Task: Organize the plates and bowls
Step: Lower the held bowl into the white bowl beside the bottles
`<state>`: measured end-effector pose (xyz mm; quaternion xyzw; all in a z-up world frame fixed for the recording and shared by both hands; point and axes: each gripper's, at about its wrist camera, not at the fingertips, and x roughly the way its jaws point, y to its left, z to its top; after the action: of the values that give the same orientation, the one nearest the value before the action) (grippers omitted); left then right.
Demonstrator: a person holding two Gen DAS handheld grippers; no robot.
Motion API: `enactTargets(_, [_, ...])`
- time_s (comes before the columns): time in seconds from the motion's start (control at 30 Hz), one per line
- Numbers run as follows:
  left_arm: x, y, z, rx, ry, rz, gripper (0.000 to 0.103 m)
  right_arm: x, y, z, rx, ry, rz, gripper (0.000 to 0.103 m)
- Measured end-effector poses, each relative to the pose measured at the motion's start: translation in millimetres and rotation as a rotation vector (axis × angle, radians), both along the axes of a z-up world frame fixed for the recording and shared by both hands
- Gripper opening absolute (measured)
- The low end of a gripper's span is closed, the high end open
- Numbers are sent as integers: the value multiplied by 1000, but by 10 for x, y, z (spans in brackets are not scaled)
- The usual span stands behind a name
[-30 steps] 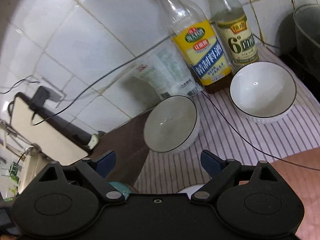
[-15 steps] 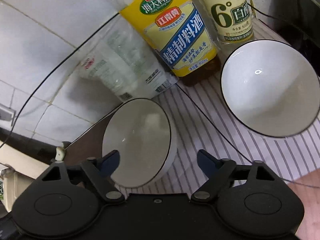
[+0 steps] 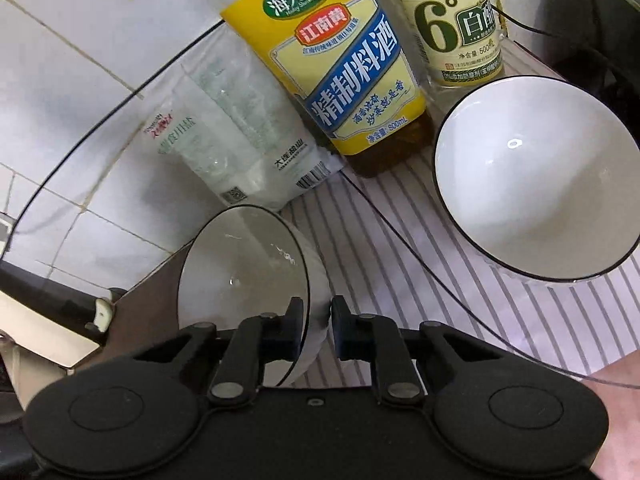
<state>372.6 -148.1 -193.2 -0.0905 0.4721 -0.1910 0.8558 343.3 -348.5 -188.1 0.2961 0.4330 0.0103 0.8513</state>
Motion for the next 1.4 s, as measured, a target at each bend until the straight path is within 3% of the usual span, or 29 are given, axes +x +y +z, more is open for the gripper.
enactTargets(0.2, [-163, 22, 96, 18, -18, -16, 10, -133, 21, 23, 13, -12, 4, 18])
enactTargets(0.43, [-404, 11, 399, 71, -48, -55, 10, -444, 70, 282, 20, -63, -6, 18])
enactTargets(0.9, [-1054, 110, 995, 26, -76, -119, 11, -1215, 44, 811, 14, -87, -14, 19])
enactTargets(1.17, [-1401, 107, 1135, 34, -97, -145, 11, -1630, 8, 817, 35, -85, -35, 19])
enactTargets(1.4, [-1540, 73, 1006, 51, -57, -157, 10, -1913, -33, 648, 51, -85, -69, 19])
